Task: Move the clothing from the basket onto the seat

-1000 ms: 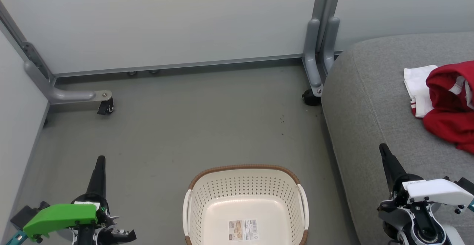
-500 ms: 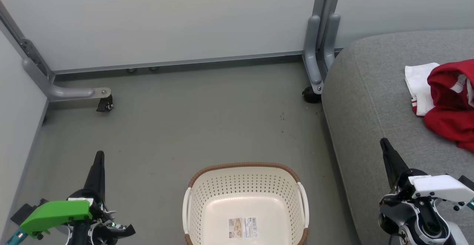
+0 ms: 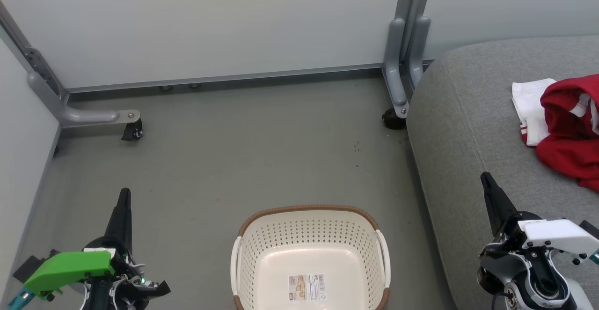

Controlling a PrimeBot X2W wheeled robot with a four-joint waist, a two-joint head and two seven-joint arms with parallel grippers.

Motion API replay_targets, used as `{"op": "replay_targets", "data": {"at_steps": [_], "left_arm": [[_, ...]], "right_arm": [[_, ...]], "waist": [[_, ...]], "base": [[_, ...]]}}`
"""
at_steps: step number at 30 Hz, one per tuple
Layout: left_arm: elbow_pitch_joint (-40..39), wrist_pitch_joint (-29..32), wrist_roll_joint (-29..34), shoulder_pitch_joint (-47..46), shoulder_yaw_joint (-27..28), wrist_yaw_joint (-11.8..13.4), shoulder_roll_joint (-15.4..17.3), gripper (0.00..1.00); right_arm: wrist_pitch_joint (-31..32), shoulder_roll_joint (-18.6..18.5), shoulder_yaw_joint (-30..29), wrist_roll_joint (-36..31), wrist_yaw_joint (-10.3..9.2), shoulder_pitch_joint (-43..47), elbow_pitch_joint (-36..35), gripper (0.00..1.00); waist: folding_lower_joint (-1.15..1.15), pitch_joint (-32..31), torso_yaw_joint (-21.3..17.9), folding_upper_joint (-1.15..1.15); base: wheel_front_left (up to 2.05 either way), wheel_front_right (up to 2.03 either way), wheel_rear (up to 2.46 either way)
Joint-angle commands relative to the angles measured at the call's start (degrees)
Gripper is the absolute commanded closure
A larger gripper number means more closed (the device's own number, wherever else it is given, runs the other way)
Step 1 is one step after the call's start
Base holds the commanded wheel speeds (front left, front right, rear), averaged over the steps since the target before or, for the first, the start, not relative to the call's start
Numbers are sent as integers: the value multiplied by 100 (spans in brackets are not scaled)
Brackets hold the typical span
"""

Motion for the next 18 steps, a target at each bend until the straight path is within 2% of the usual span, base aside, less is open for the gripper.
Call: {"op": "replay_targets", "data": {"at_steps": [1, 18], "left_arm": [[4, 12, -9, -66, 27, -32, 20, 100], [4, 14, 2, -68, 35, -32, 11, 100]], "right_arm": [[12, 14, -18, -12, 2, -34, 11, 100], [44, 35, -48, -42, 2, -38, 14, 100]], "waist": [[0, 0, 0, 0], [0, 0, 0, 0]], "base": [[0, 0, 0], [0, 0, 0]]}}
